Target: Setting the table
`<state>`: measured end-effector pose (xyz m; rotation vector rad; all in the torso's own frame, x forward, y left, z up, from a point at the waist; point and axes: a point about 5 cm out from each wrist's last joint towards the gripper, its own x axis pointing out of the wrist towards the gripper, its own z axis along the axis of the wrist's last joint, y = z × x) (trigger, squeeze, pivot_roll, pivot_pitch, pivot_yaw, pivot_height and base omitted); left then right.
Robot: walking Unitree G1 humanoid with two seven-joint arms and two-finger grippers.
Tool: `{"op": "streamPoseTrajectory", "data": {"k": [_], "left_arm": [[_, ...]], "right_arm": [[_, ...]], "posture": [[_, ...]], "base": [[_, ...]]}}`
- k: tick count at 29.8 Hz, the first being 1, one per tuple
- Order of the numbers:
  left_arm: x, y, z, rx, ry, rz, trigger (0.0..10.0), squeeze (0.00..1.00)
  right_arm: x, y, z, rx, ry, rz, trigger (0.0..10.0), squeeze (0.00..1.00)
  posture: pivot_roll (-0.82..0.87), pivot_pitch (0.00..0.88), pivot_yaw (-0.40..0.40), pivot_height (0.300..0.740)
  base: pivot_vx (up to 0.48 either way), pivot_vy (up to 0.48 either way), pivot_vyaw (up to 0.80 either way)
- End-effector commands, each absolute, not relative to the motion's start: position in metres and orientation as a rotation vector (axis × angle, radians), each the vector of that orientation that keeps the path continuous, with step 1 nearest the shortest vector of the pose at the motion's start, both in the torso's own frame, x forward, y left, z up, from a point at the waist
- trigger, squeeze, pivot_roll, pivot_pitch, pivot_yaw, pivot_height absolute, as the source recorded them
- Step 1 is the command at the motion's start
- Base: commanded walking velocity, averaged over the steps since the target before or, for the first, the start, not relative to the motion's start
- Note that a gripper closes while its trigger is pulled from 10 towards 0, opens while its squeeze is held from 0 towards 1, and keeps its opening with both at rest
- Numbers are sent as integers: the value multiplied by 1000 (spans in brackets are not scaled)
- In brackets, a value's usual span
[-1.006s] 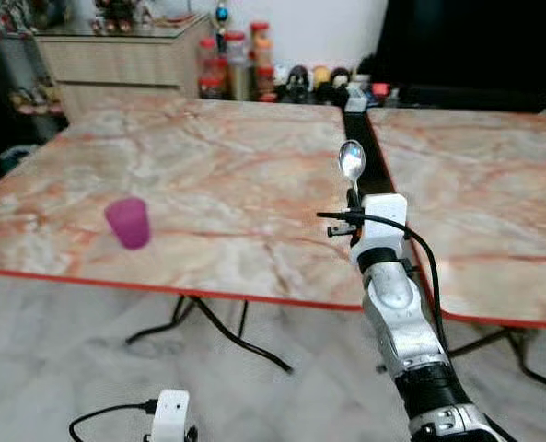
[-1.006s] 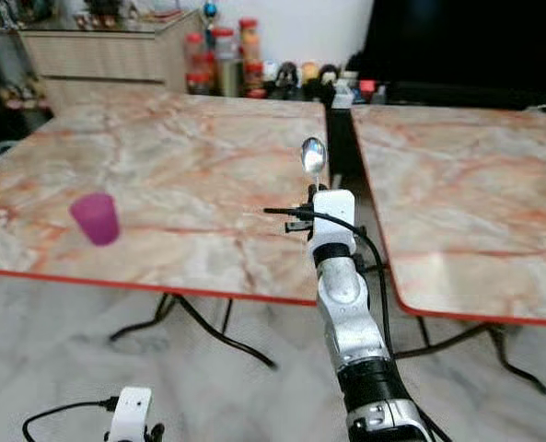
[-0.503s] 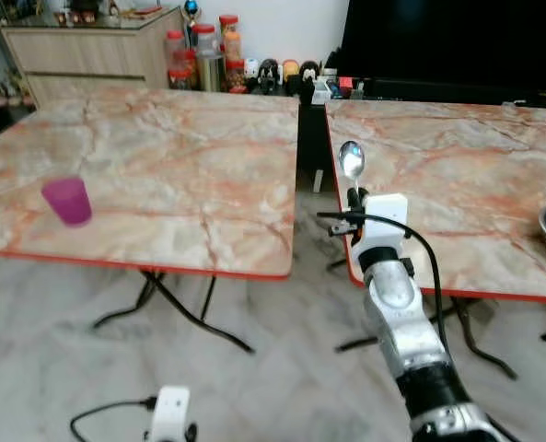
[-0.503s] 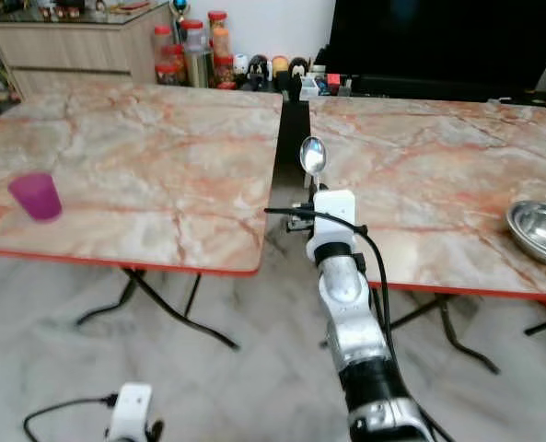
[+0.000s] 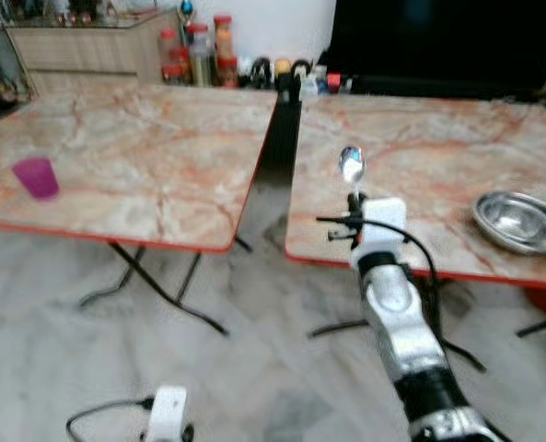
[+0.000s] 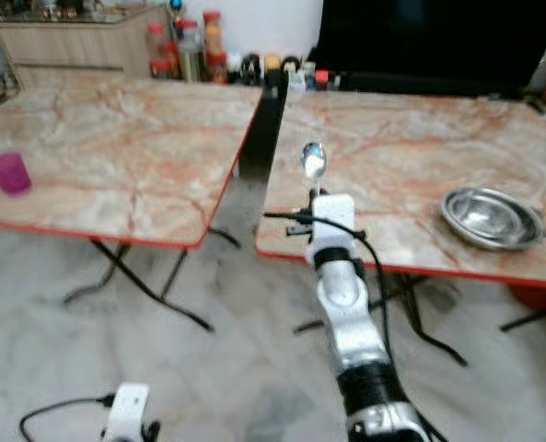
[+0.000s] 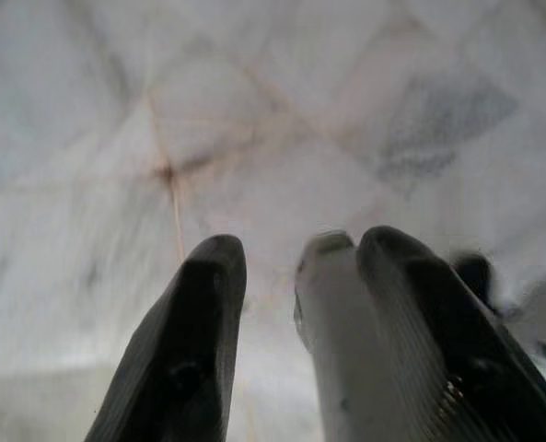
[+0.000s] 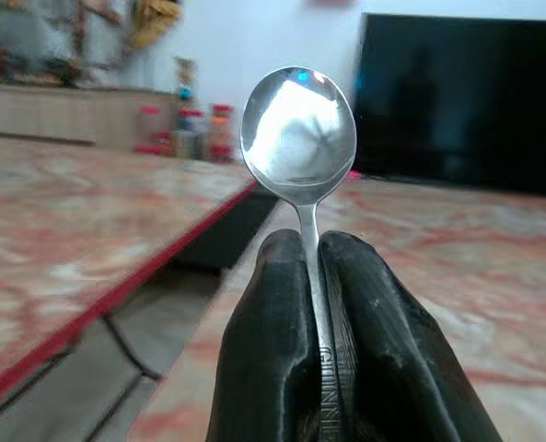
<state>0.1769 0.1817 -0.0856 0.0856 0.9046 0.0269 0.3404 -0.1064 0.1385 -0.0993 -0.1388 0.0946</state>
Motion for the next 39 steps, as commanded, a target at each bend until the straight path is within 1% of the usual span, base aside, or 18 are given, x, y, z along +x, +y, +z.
{"op": "streamPoseTrajectory", "data": {"k": [1,39], "left_arm": [[177,180,-86,94,910,13,10000,0],[177,178,-86,81,905,17,10000,0]], "right_arm": [[343,-111,145,-106,-161,82,10000,0],[341,-123,144,-89,-150,27,10000,0]], "posture": [[-48,0,-2,701],[-54,0,-10,701]], "base": [[0,-386,0],[0,-370,0]]}}
